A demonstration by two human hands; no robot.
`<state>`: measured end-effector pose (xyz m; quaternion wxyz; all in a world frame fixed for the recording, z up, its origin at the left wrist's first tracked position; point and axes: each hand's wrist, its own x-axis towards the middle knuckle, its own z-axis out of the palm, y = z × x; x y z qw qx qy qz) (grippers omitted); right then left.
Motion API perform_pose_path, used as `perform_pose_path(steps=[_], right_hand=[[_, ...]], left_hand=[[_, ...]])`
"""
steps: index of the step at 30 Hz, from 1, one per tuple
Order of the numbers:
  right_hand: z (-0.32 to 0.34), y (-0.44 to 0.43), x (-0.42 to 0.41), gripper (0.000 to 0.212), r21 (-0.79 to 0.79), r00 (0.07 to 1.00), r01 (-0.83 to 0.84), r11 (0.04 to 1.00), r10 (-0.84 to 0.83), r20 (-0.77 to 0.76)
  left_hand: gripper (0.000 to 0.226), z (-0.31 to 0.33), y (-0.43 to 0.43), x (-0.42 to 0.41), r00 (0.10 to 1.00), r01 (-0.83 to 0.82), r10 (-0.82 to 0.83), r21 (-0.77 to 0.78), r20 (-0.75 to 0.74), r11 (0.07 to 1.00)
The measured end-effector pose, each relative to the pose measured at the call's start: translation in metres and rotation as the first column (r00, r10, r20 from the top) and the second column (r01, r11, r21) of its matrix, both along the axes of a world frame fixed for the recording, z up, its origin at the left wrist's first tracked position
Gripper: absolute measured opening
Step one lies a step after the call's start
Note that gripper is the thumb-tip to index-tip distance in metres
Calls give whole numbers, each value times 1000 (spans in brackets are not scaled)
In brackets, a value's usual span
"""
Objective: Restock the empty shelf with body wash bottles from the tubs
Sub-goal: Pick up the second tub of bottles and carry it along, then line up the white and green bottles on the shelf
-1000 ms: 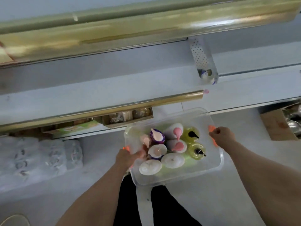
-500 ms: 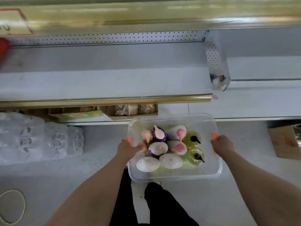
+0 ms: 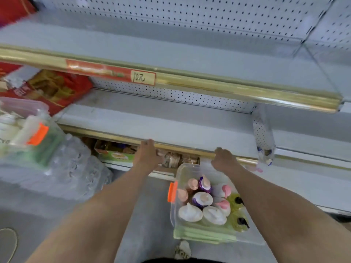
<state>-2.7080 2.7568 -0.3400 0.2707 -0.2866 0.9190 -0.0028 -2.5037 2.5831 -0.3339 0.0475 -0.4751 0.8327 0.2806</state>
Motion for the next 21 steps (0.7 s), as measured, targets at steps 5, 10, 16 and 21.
perform_pose_path(steps=[5,10,16,21], right_hand=[[95,-121,69,55,-205,963,-261,943,239,-128],[196,-217,162,58,-426,873,-473,771,343,-348],[275,-287,255,60,-584,846,-528,617,323,-424],[290,-326,309,64,-584,838,-538,608,308,-451]], left_hand=[[70,100,-80,62,997,-2,-24,-349,-68,937],[64,185,-150,147,980,-163,72,-544,-185,823],[64,252,-211,236,962,-246,93,-661,-257,709],[60,271,-251,296,958,-250,71,-686,-278,683]])
